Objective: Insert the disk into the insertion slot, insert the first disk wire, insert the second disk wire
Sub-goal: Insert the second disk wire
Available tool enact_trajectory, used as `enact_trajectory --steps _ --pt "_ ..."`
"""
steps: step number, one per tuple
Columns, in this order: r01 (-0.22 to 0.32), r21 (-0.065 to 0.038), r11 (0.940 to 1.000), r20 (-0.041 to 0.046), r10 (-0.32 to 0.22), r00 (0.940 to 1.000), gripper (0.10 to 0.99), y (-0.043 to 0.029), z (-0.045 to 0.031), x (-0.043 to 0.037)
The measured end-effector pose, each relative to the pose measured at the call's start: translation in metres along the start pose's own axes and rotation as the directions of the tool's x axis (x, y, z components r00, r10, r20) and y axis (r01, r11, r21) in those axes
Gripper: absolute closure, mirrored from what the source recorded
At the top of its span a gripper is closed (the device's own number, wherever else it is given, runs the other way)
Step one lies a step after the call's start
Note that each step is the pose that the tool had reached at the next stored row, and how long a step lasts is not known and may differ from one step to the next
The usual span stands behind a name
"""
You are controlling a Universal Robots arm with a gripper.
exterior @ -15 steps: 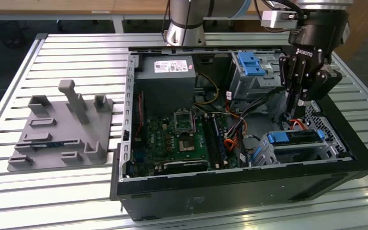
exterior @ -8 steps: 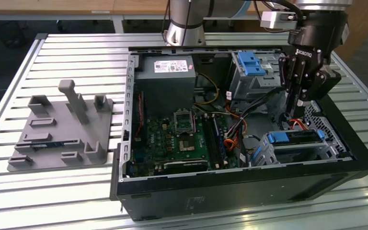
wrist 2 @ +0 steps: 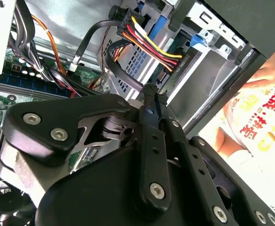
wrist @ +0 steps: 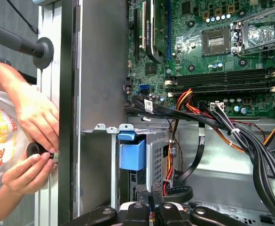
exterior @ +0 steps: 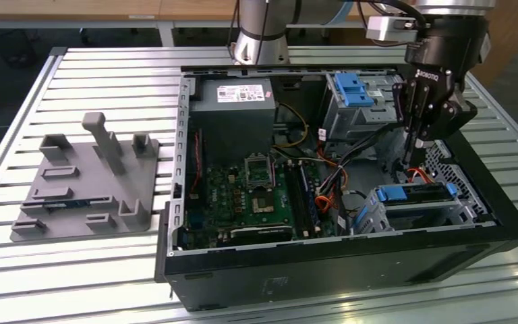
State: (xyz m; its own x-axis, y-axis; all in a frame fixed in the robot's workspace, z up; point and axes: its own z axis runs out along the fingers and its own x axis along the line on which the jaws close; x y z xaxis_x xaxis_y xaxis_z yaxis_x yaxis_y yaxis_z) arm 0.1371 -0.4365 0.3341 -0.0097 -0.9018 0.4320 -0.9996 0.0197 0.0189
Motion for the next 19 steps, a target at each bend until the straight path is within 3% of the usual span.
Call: enact_trajectory --steps 10,15,19 --pt "0.000 0.000 1.0000 0.0000 0.000 1.0000 0.941 -0.0001 0.0004 -0.0002" --pt "0.008 0.003 1.0000 0.0013 -0.008 1.0000 0.941 -0.0037 0.0007 -0.0006" --pt "0.009 0.003 1.0000 0.0444 -0.009 0.9990 0.941 -0.0039 0.0021 0.0039"
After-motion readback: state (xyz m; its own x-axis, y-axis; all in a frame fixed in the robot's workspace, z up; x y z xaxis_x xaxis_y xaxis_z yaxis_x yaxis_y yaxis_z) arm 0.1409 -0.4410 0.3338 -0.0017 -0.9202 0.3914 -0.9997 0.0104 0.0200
